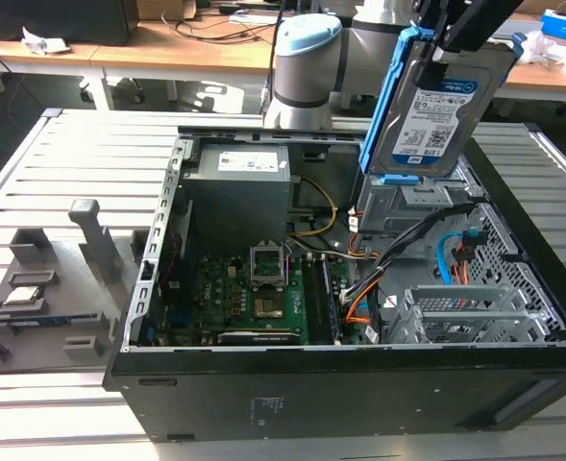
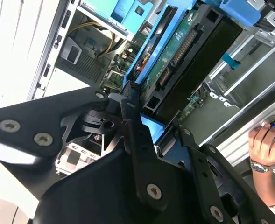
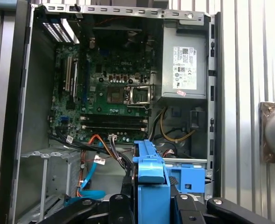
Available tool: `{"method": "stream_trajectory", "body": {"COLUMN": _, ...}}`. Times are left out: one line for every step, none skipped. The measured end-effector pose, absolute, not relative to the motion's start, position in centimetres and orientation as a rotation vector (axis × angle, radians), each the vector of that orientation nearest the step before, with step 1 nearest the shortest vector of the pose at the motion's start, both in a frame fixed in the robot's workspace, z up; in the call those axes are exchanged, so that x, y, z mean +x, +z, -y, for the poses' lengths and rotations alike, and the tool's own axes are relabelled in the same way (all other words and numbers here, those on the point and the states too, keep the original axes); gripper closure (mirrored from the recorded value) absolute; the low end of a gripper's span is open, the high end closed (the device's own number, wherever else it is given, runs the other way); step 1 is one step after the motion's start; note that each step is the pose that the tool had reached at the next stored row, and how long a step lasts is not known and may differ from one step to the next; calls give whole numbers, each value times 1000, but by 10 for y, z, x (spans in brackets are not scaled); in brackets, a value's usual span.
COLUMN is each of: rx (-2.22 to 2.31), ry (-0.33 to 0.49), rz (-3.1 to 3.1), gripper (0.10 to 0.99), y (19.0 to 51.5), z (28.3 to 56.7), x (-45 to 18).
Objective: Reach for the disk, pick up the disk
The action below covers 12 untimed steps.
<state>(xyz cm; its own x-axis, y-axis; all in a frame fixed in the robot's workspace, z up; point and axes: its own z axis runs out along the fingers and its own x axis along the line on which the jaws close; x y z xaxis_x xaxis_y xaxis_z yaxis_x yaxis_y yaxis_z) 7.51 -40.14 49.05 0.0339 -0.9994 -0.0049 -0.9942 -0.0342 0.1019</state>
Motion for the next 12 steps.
{"method": "stream_trajectory", "body": {"rx": 2207, "ry": -114, "rz": 2133, "gripper": 722, "y": 491, "z": 403, "x": 75}}
{"method": "stream_trajectory", "body": {"rx": 2207, "ry": -114, "rz": 2133, "gripper": 722, "y": 491, "z": 404, "x": 75}}
{"method": "stream_trajectory", "body": {"rx": 2207, "ry": -114, "rz": 2133, "gripper": 722, "y": 491, "z": 405, "x": 75}}
{"method": "stream_trajectory", "body": {"rx": 2207, "ry": -114, "rz": 2133, "gripper": 722, "y": 491, "z": 406, "x": 75}}
{"method": "stream_trajectory", "body": {"rx": 2207, "ry": -114, "rz": 2133, "gripper": 722, "y": 491, "z": 408, "x": 75}}
{"method": "stream_trajectory", "body": {"rx": 2207, "ry": -114, "rz": 2133, "gripper": 722, "y": 491, "z": 410, "x": 75}}
{"method": "stream_trajectory", "body": {"rx": 2207, "ry": -114, "rz": 2133, "gripper": 722, "y": 491, "z": 411, "x": 75}}
{"method": "stream_trajectory", "body": {"rx": 2207, "ry": -114, "rz": 2133, "gripper": 722, "y": 491, "z": 412, "x": 75}}
{"method": "stream_trajectory", "body": {"rx": 2207, "ry": -114, "rz": 2133, "gripper": 722, "y": 490, "z": 415, "x": 75}}
{"method": "stream_trajectory", "body": {"rx": 2207, "ry": -114, "rz": 2133, "gripper": 722, "y": 490, "z": 417, "x": 75}}
{"method": "stream_trajectory", "body": {"rx": 2207, "ry": -114, "rz": 2133, "gripper": 722, "y": 490, "z": 419, "x": 75}}
{"method": "stream_trajectory", "body": {"rx": 2207, "ry": -114, "rz": 2133, "gripper": 722, "y": 490, "z": 421, "x": 75}}
